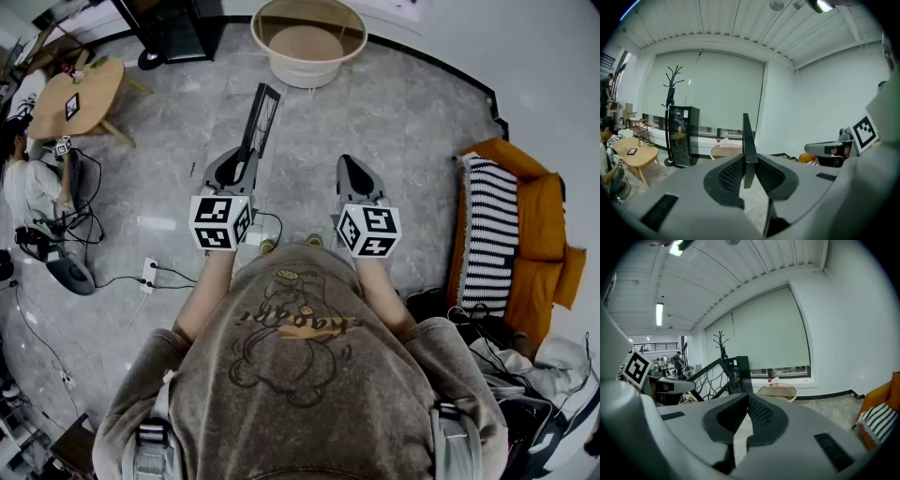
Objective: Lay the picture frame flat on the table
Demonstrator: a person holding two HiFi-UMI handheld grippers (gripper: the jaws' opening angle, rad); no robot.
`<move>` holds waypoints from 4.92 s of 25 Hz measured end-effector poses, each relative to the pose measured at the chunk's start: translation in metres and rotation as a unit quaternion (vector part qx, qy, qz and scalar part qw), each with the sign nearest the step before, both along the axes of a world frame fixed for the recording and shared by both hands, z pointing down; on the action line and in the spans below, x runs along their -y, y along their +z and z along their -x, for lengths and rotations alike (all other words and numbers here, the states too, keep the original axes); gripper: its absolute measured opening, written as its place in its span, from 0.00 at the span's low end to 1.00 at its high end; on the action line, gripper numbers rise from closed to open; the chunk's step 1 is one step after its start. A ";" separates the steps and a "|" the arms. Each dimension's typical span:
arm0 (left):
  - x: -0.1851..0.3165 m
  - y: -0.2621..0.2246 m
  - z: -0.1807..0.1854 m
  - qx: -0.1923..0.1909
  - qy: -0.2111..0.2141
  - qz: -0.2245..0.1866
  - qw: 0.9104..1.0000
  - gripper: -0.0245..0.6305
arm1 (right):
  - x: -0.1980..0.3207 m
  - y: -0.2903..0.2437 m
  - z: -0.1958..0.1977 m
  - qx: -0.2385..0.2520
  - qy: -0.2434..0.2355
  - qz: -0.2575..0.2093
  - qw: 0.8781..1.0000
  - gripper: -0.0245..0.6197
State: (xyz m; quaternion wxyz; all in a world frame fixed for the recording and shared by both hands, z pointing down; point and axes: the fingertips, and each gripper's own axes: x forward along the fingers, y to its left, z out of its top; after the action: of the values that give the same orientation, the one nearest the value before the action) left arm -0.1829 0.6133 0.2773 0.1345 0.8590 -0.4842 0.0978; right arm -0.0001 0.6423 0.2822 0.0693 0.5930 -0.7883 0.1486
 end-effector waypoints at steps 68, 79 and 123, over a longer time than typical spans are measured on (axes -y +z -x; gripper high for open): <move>0.286 0.007 -0.049 -0.037 0.042 0.029 0.998 0.16 | 0.274 0.008 -0.046 0.066 0.017 0.010 0.998 0.07; 0.356 0.015 -0.080 -0.038 0.019 0.037 0.998 0.16 | 0.359 0.016 -0.070 0.066 -0.021 0.020 0.997 0.07; 0.532 0.046 -0.115 -0.055 0.024 0.058 0.997 0.16 | 0.532 0.045 -0.091 0.065 -0.037 0.044 0.996 0.07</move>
State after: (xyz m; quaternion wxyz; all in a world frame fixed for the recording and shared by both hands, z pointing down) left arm -0.0678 0.0818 0.3233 0.2080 0.8653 -0.4487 0.0819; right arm 0.0906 0.1102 0.3276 0.0495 0.5491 -0.8052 0.2183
